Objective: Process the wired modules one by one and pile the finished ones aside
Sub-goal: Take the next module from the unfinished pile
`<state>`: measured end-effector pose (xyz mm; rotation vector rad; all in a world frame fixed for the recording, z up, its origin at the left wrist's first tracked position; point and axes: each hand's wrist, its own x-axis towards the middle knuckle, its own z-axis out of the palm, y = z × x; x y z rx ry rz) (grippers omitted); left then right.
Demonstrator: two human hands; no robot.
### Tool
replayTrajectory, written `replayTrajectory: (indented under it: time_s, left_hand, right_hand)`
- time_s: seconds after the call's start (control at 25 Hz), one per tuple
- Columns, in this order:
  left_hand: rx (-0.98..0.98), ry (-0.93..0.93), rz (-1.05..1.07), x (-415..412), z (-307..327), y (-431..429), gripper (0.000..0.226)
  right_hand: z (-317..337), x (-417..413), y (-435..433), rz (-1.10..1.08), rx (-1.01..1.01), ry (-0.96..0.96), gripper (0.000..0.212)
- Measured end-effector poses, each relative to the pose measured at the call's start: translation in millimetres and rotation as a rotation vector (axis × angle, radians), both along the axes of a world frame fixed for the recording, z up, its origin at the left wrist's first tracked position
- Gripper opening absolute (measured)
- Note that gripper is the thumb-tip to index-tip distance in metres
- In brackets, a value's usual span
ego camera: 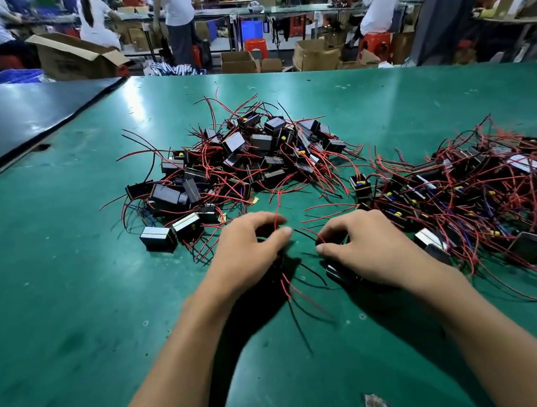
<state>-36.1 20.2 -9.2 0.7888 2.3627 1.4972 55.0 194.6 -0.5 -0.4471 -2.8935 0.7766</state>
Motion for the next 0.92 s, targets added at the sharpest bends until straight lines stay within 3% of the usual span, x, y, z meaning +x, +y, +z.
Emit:
replayTrajectory:
  time_s: [0.08, 0.16, 0.24, 0.4, 0.48, 0.6, 0.76, 0.92]
  left_hand:
    - [-0.050, 0.314, 0.059, 0, -1, -1, 0.046]
    - [0.028, 0.527, 0.051, 1, 7, -2, 0.039]
    - [0.035, 0.497, -0.067, 3, 14, -5, 0.031]
    - [-0.332, 0.305, -0.280, 0, 23, -5, 0.026]
    - [-0.399, 0.296, -0.338, 2, 25, -2, 0.019]
    - [-0.355, 0.344, -0.294, 5, 26, 4, 0.013]
    - [-0.324, 0.361, -0.240, 5, 22, 9, 0.028]
    - [-0.193, 0.416, -0.181, 9, 18, 13, 0.026]
  right_hand:
    - [-3, 4, 5, -0.042, -0.048, 0.096, 0.006]
    - [-3, 10, 12, -0.061, -0.081, 0.157, 0.012]
    - [-3, 15, 17, -0.053, -0.132, 0.165, 0.015]
    - [-2, 17, 22, -0.025, -0.206, 0.142, 0.009]
    - [-3, 18, 23, -0.030, -0.272, 0.118, 0.007]
    - [-6, 17, 24, -0.062, -0.402, 0.075, 0.013]
    - [-7, 15, 23, -0.082, -0.540, 0.088, 0.025]
    - [-9, 15, 15, -0.111, -0.550, 0.157, 0.009]
